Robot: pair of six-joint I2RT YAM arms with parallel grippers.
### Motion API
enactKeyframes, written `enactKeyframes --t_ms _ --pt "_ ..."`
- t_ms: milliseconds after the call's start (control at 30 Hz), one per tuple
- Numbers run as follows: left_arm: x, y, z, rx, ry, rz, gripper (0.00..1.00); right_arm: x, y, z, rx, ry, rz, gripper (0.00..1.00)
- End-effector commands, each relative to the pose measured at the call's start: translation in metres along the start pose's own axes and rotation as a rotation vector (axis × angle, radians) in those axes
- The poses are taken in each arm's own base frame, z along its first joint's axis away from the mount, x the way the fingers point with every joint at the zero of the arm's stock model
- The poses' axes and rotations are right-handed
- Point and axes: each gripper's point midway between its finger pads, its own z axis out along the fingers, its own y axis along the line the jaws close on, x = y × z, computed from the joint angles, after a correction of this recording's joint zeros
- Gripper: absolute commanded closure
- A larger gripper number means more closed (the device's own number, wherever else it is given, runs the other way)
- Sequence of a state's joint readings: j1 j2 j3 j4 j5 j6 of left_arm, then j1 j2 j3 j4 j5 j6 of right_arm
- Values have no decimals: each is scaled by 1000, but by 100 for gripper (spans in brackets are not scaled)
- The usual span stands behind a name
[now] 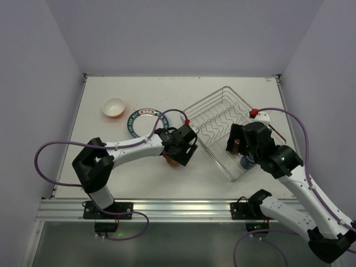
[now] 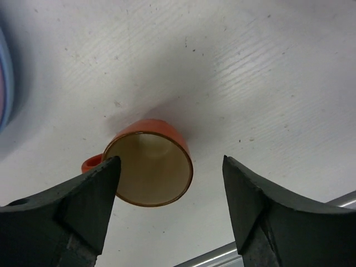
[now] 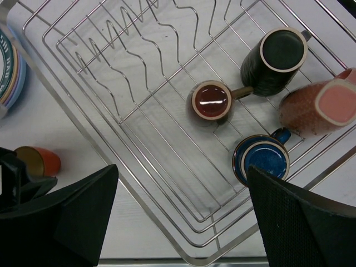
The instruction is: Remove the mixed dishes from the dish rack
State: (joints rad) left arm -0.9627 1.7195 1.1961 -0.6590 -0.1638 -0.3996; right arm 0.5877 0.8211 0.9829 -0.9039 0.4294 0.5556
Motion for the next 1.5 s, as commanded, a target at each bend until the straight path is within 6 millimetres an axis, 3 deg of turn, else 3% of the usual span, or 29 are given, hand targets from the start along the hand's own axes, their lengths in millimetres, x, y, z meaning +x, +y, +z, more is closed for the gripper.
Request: enactKeyframes --t_ms 0,233,300,433,533,567,633,667,767,867,900,1100,1333,1467 --pt "-49 -6 -48 40 -183 -15 20 -7 5 12 -13 -18 8 1" --pt "-71 7 -97 26 -326 -63 9 -6 3 23 -1 0 24 1" --pt "-76 27 -114 -44 -389 -115 1 -8 -1 28 -11 3 46 1" --pt "-73 85 -126 -156 -426 -283 0 -5 -2 40 -8 35 61 1" --pt "-62 132 -140 -250 -478 -435 0 0 -7 53 39 72 57 1" --pt "-58 148 -156 -301 -525 -476 0 1 -9 57 50 84 47 1" --pt "-43 163 -164 -349 -525 -503 0 3 -11 64 59 108 49 1" --pt "-39 165 -173 -349 -541 -495 0 6 -11 69 60 127 31 1" --pt "-22 162 -172 -340 -473 -398 0 7 -15 80 84 146 36 1" --pt "-7 158 -163 -320 -424 -313 0 2 -22 89 155 131 98 1" --pt "4 157 -151 -315 -399 -291 0 1 -24 92 172 123 117 1" --pt "5 151 -144 -248 -523 -305 0 7 -36 111 304 108 240 1" --pt "10 142 -122 -212 -476 -290 0 8 -34 121 325 98 300 1" --pt "9 138 -120 -191 -469 -280 0 8 -29 130 313 95 316 6"
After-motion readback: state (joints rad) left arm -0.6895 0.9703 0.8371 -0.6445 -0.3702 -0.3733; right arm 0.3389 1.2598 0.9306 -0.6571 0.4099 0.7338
